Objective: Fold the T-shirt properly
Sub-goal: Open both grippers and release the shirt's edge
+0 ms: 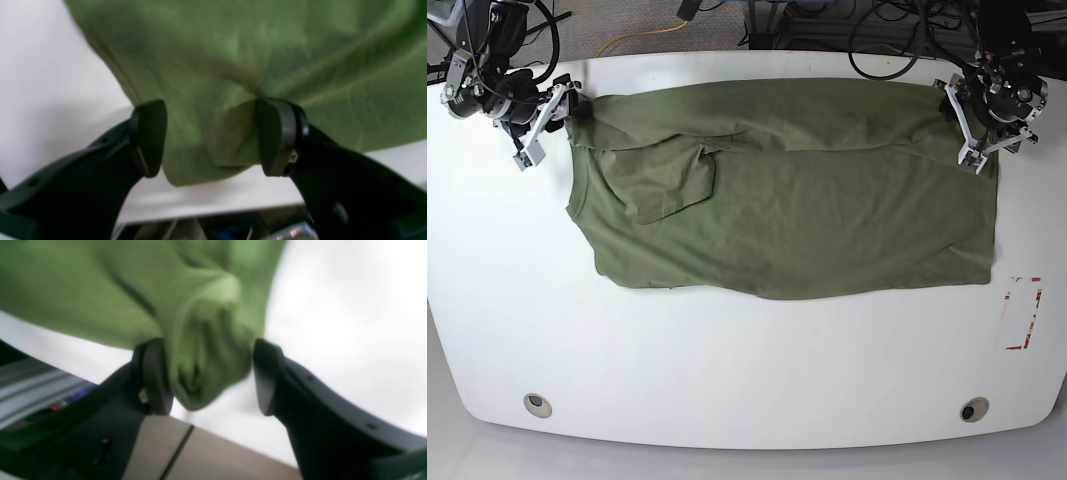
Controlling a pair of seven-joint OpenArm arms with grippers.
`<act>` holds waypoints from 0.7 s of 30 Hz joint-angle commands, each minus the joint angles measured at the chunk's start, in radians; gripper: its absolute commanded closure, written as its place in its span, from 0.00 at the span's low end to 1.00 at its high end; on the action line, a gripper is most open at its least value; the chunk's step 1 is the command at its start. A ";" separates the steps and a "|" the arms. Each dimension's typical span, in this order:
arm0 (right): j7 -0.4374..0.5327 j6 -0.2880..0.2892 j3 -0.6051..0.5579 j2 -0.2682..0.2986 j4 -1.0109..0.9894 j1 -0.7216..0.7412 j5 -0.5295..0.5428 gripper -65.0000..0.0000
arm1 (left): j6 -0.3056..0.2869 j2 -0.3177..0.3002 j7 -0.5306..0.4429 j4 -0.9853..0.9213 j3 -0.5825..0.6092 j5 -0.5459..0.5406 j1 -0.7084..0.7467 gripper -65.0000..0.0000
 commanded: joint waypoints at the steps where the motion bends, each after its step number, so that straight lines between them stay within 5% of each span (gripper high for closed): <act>1: 0.027 0.006 0.014 0.038 0.016 0.008 -0.065 0.49 | 0.001 -0.039 -0.016 -0.064 0.002 0.027 0.003 0.39; 6: 0.062 0.006 0.023 0.074 0.030 0.002 -0.152 0.49 | 0.001 -0.051 -0.019 -0.097 0.002 0.022 0.014 0.39; 10: -0.028 0.006 0.107 0.080 0.123 0.001 -0.111 0.49 | 0.001 -0.053 -0.019 -0.066 0.002 0.022 0.028 0.39; 18: -0.101 0.006 0.149 0.069 0.234 0.001 0.150 0.49 | 0.001 -0.047 0.104 0.077 0.000 0.021 0.046 0.39; 21: -0.101 0.006 0.147 0.017 0.231 0.008 0.213 0.49 | 0.001 -0.045 0.158 0.150 -0.001 -0.001 0.048 0.39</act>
